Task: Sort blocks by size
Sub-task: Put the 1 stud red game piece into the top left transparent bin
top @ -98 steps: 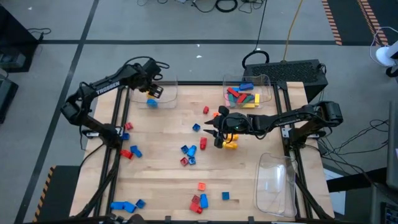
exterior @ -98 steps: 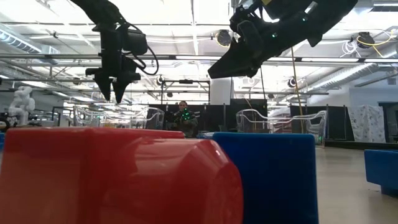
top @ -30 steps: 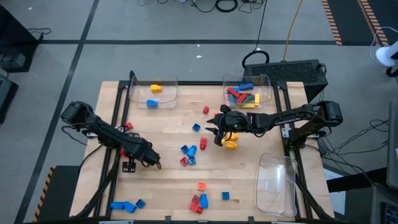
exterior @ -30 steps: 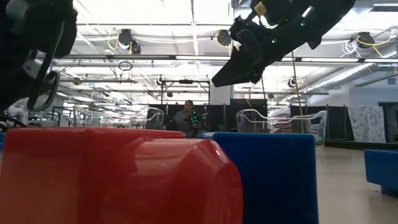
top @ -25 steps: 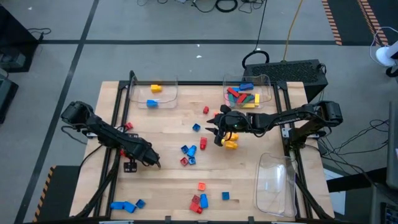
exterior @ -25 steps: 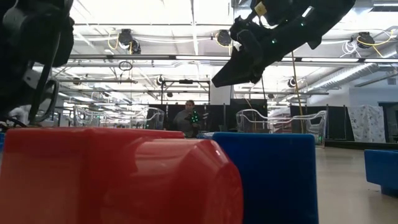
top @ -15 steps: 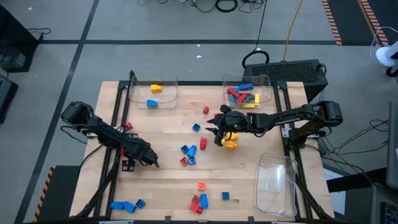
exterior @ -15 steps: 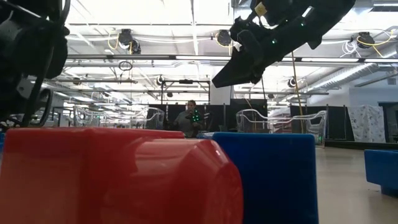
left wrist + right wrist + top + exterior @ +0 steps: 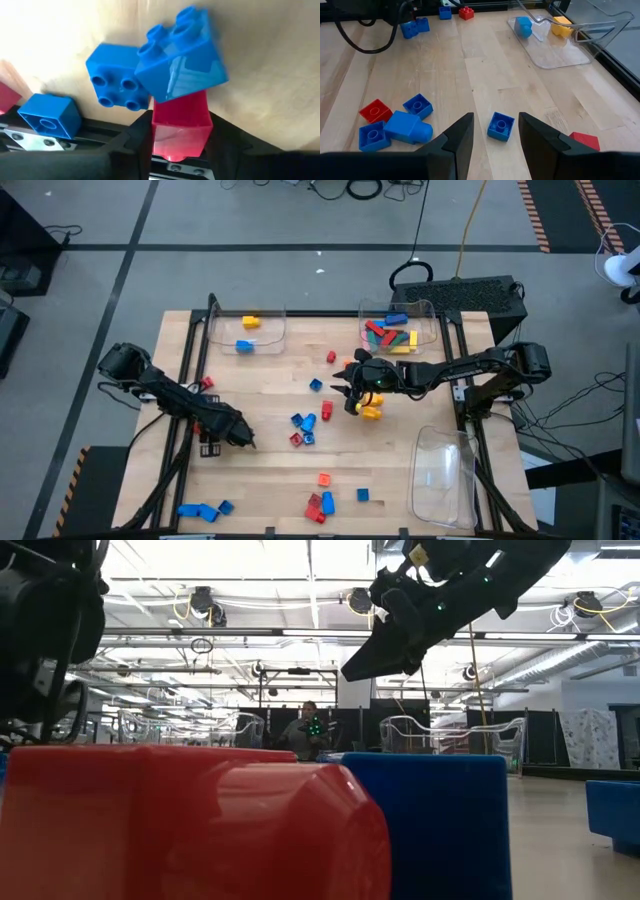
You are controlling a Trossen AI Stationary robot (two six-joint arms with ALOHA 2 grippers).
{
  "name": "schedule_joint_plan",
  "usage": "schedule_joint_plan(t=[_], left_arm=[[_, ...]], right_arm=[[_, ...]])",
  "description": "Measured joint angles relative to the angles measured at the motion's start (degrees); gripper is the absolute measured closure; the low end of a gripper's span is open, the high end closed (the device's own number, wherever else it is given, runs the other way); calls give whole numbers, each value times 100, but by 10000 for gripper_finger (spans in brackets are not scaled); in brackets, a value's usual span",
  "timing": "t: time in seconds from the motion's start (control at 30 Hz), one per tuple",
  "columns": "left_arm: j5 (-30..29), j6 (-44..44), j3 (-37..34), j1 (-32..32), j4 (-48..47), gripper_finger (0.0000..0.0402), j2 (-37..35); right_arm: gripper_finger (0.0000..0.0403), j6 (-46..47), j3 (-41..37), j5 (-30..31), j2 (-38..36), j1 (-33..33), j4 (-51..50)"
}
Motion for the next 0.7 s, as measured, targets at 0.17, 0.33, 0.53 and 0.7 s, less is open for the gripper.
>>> schedule_joint_plan(t=[0.17,0.33,0.53,0.7], left_arm=[[-84,-137,360,0,-107,260,0],[-657,-138,954,71,-472,254,0],[-1445,100,1541,729,-1130,250,-2],[-2041,615,1812,1606,-1252,248,-2]], right_arm=[[261,5,0,0,0,0,7],[261,7,0,2,0,0,28],[261,9,0,0,0,0,29],[261,9,0,1,0,0,79]])
